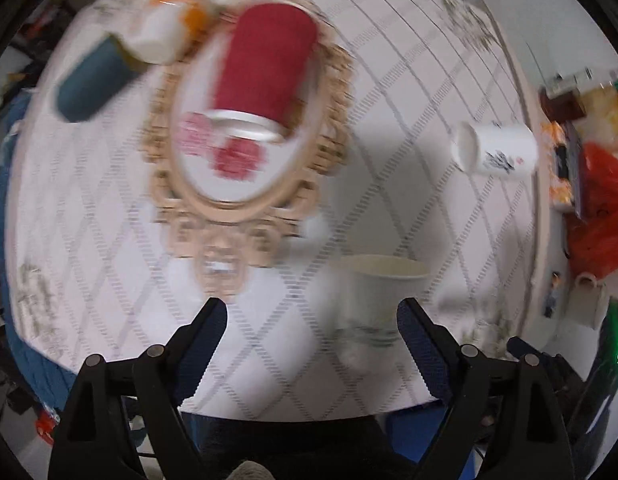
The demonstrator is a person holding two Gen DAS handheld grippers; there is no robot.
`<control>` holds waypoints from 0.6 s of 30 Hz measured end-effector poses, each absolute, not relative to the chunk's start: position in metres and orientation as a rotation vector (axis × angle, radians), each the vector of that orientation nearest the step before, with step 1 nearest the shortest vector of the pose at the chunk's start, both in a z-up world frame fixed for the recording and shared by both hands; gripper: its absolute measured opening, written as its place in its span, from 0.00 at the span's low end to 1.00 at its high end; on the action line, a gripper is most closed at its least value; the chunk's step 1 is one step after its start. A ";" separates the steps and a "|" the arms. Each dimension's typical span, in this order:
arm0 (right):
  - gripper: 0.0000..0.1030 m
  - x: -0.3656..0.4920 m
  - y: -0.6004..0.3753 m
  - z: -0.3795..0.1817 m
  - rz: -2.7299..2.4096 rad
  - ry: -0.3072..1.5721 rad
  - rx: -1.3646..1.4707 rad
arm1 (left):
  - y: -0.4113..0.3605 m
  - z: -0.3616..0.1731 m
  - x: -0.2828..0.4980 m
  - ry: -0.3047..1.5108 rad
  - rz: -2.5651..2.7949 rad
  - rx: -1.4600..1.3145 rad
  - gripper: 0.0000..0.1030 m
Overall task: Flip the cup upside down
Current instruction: 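Grasp the white paper cup with the right gripper while the left gripper releases it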
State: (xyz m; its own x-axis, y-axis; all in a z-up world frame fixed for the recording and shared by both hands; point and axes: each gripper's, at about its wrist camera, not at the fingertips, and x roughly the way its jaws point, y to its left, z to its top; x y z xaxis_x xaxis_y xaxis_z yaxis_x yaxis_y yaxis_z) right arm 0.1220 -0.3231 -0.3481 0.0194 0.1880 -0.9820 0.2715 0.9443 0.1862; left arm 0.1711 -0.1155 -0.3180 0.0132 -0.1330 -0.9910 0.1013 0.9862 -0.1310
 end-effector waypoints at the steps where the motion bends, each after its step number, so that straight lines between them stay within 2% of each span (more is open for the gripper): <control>1: 0.98 0.127 -0.317 -0.347 -0.046 1.554 0.383 | -0.106 -0.317 0.169 1.535 -0.159 -0.020 0.84; 10: 0.77 0.163 -0.269 -0.354 0.059 1.564 0.475 | -0.054 -0.345 0.145 1.582 -0.001 -0.044 0.84; 18: 0.67 0.167 -0.261 -0.361 0.062 1.589 0.442 | -0.039 -0.349 0.139 1.579 0.020 -0.052 0.84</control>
